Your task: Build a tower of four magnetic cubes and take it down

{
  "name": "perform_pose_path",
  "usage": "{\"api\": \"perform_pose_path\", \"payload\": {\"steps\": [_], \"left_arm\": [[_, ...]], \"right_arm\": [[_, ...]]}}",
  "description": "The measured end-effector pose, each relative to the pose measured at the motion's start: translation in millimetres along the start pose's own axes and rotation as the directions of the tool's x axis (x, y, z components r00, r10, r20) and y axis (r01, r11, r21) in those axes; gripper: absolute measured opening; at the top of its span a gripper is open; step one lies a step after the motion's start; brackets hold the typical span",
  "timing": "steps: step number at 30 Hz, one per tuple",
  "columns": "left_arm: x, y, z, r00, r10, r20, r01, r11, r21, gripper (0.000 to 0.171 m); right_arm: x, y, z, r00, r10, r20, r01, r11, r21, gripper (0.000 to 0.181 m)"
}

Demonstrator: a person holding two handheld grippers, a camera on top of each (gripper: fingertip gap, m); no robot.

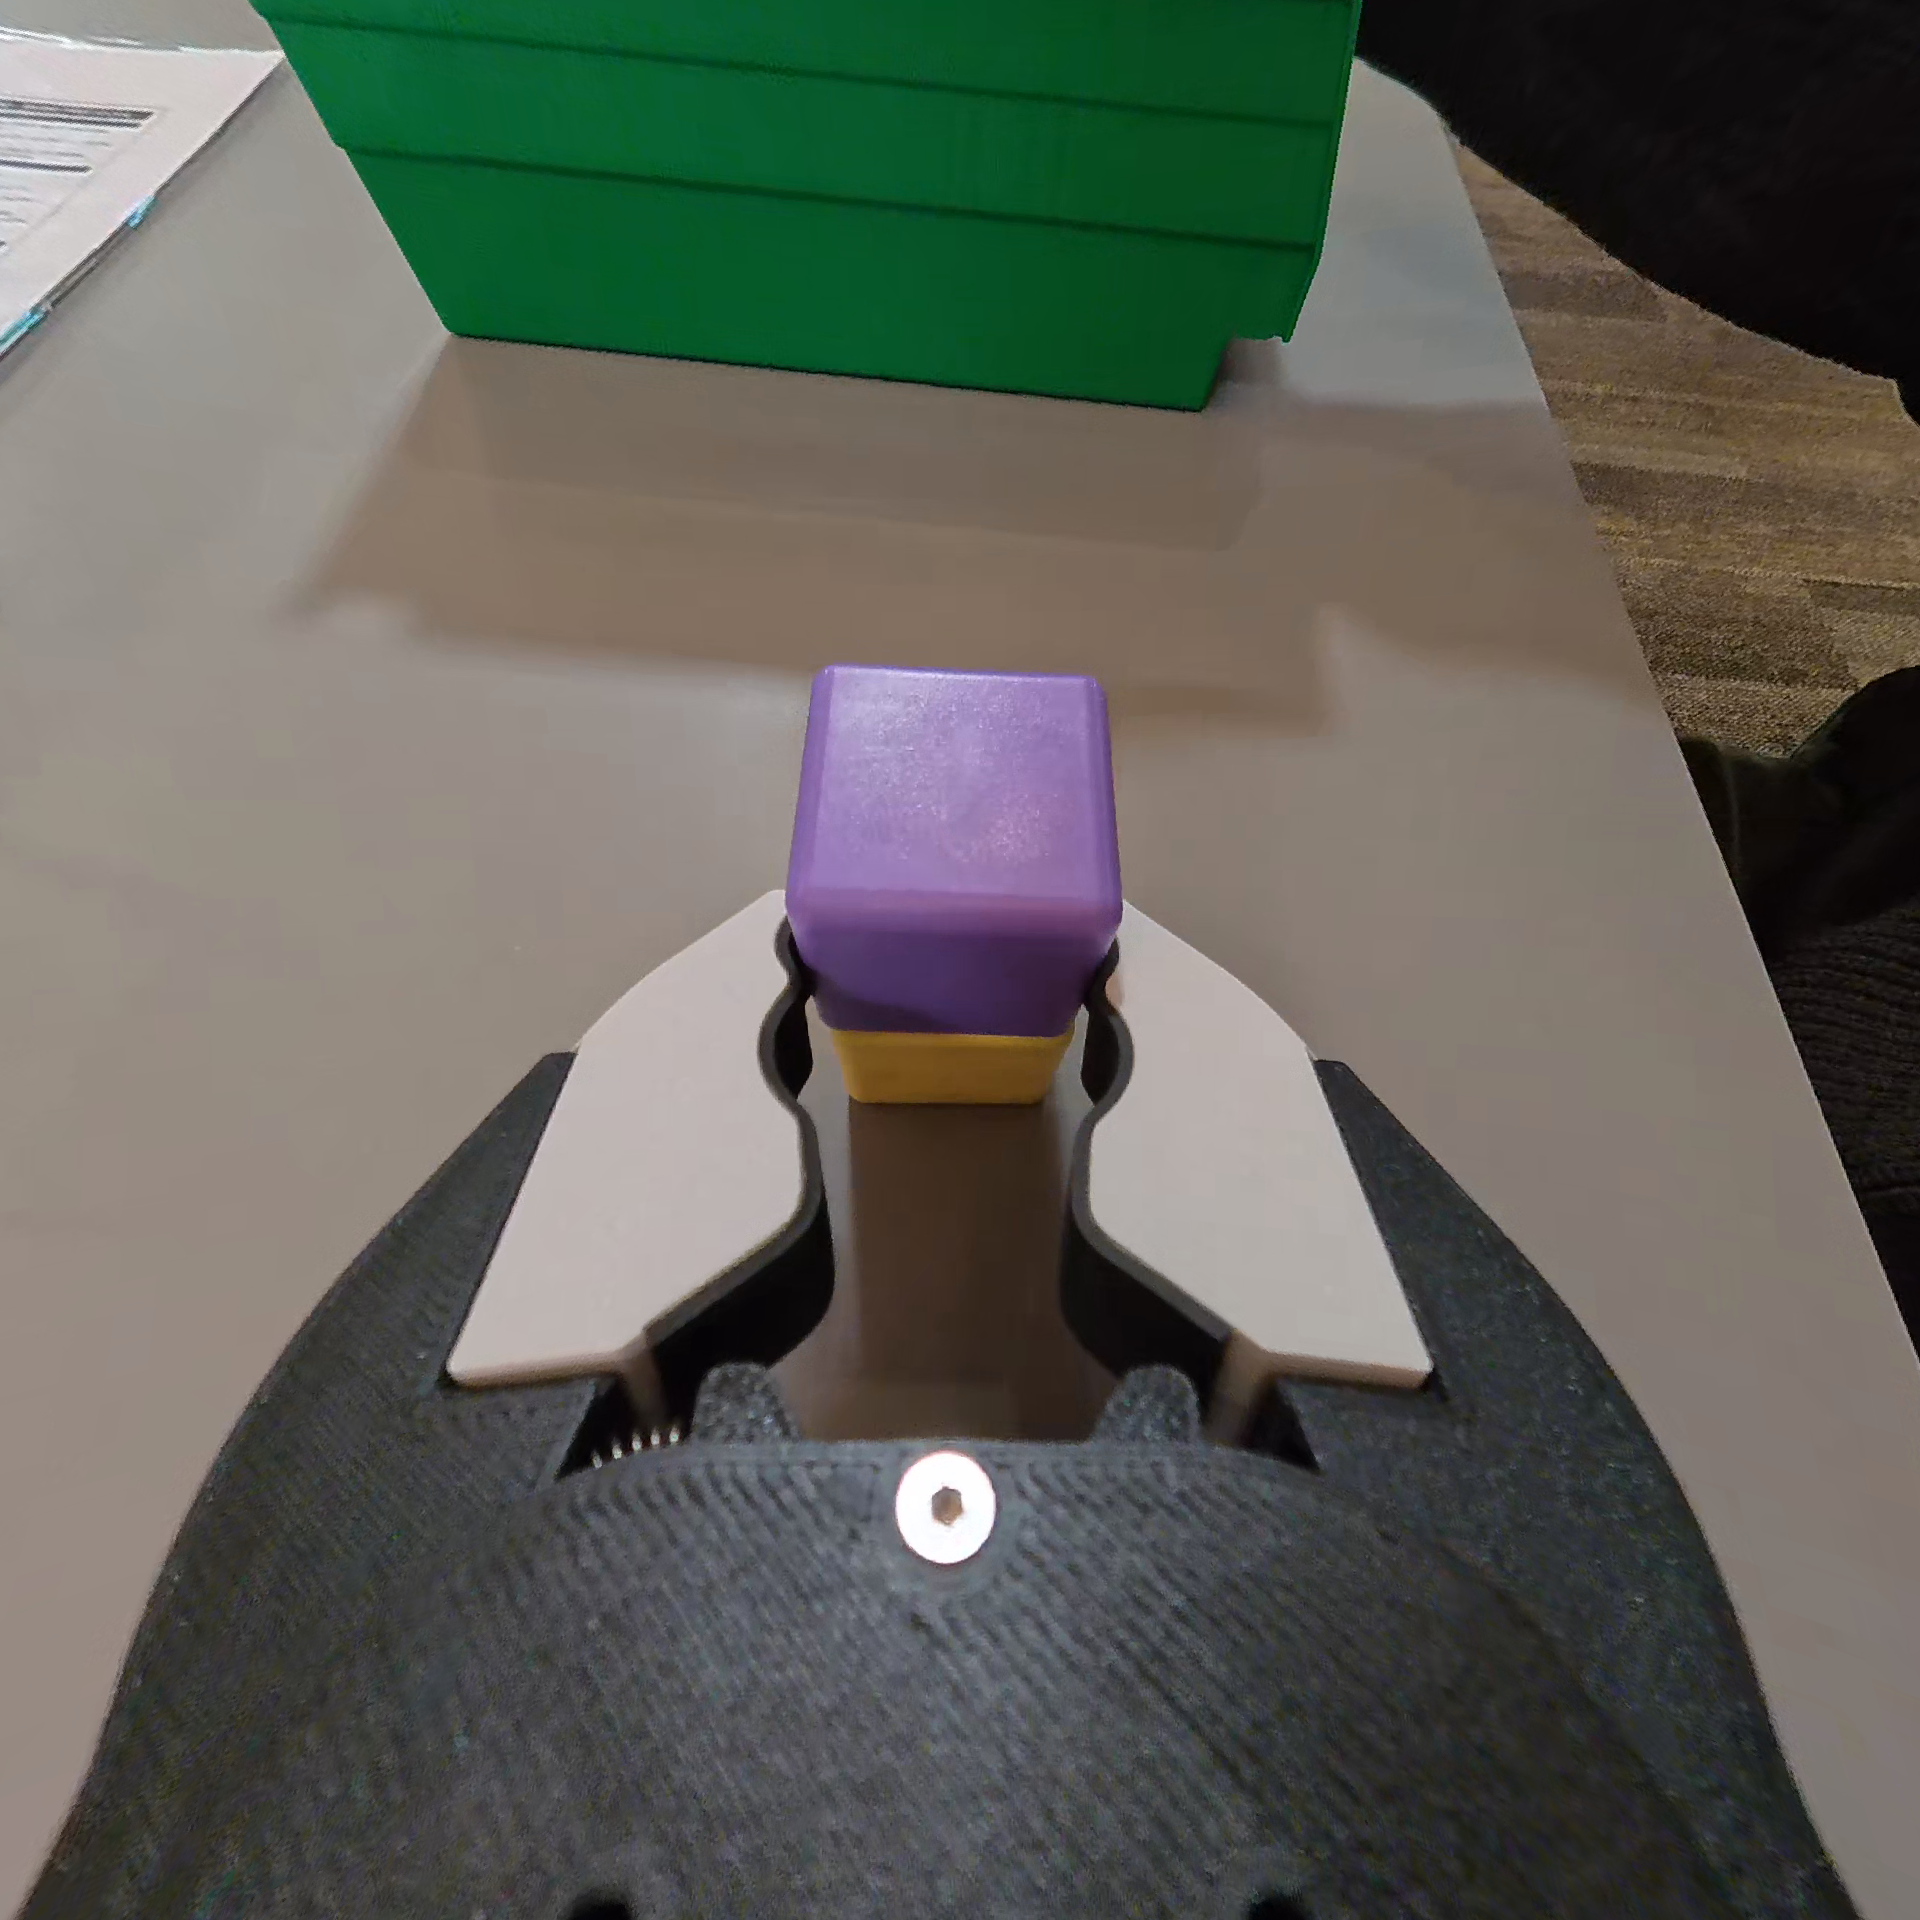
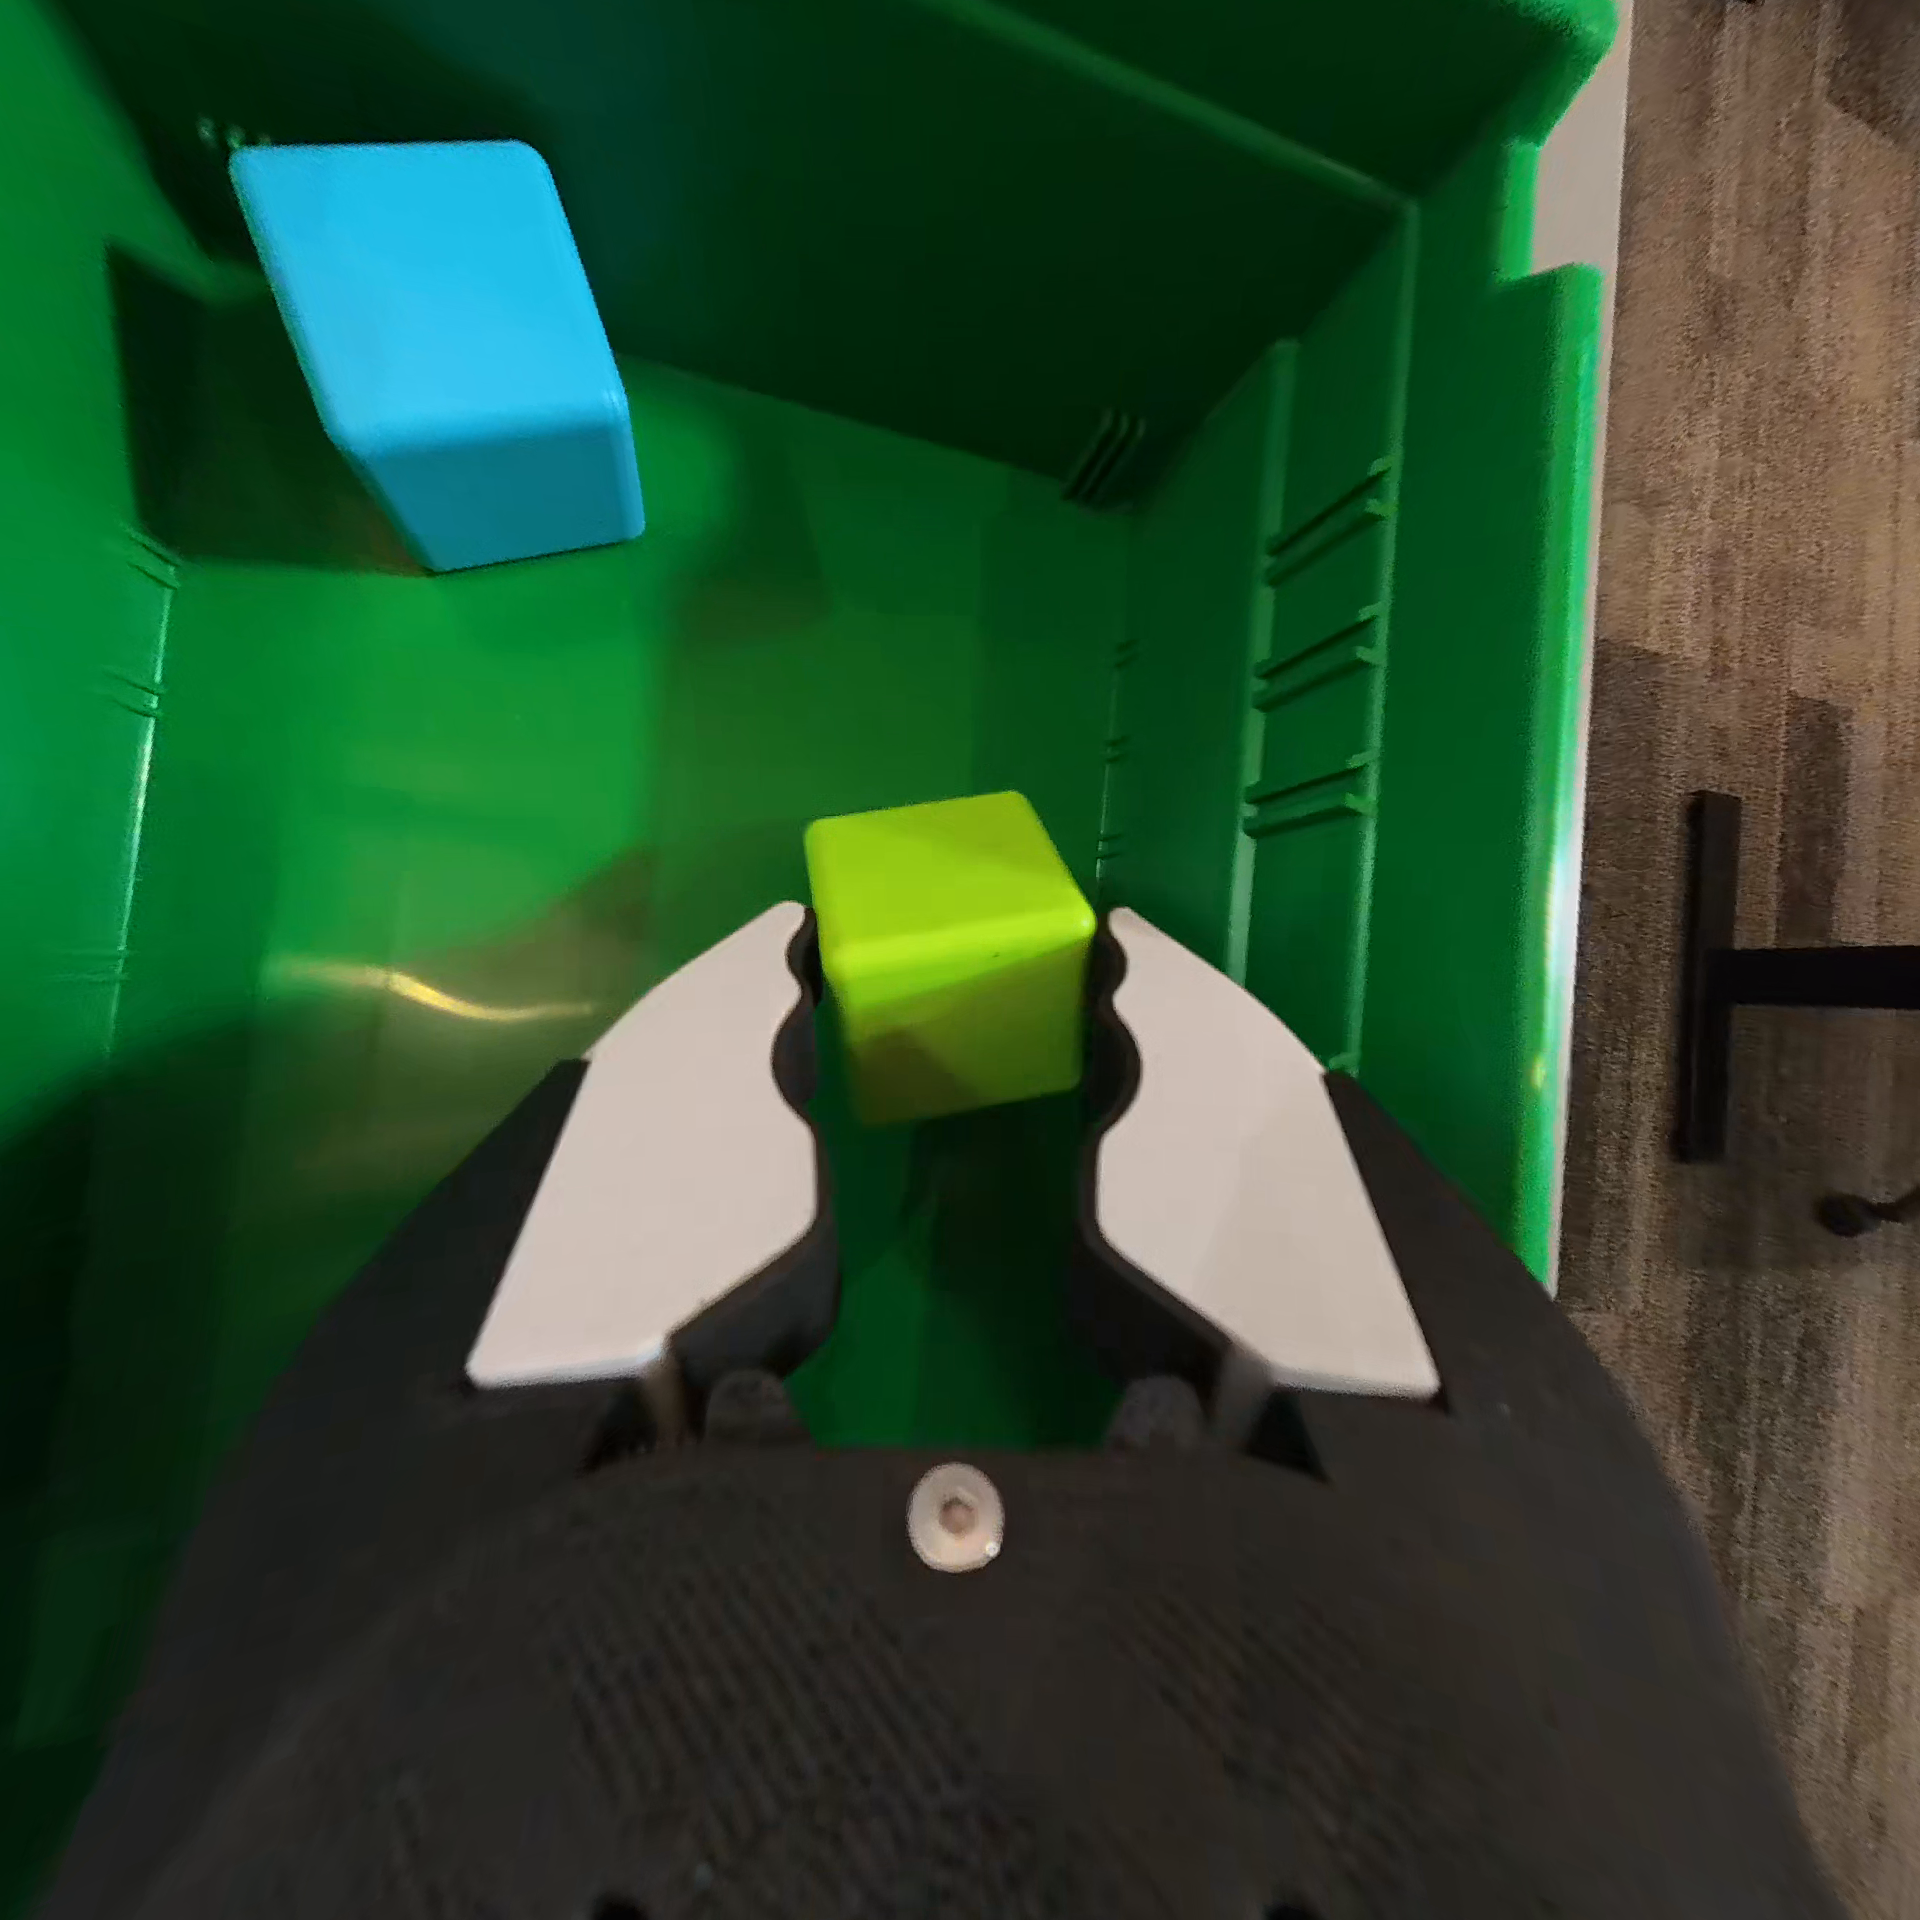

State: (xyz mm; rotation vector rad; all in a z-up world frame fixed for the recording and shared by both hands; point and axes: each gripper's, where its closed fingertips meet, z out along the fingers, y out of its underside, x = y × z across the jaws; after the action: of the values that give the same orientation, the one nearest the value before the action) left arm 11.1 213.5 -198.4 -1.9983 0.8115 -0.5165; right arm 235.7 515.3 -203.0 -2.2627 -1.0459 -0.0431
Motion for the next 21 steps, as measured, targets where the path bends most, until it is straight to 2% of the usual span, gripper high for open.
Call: {"api": "perform_pose_path", "payload": {"steps": [9, 13, 15, 18, 21], "left_arm": [[0, 0, 0, 1.0, 0.001, 0.002, -0.001, 1.0, 0.0, 0.049], [0, 0, 0, 1.0, 0.004, 0.0, -0.004, 1.0, -0.001, 0.05], [1, 1, 0, 1.0, -0.002, -0.008, 0.002, 1.0, -0.008, 0.055], [-1, 7, 1, 1.0, -0.007, 0.006, 0.007, 0.999, -0.045, 0.077], [-1, 15, 0, 1.0, 0.013, 0.016, -0.011, 0.994, -0.108, 0.082]], "right_arm": [[9, -7, -7, 0.998, -0.012, -0.059, 0.014, 0.999, 0.041, 0.055], [3, -33, -32, 0.999, -0.02, -0.035, 0.026, 0.987, 0.16, 0.056], [-16, -57, -54, 0.998, -0.052, 0.034, 0.041, 0.958, 0.285, 0.057], [-57, -92, -93, 0.982, -0.131, 0.139, 0.052, 0.885, 0.463, 0.057], [-108, -115, -132, 0.946, -0.237, 0.222, 0.063, 0.805, 0.591, 0.058]]}}
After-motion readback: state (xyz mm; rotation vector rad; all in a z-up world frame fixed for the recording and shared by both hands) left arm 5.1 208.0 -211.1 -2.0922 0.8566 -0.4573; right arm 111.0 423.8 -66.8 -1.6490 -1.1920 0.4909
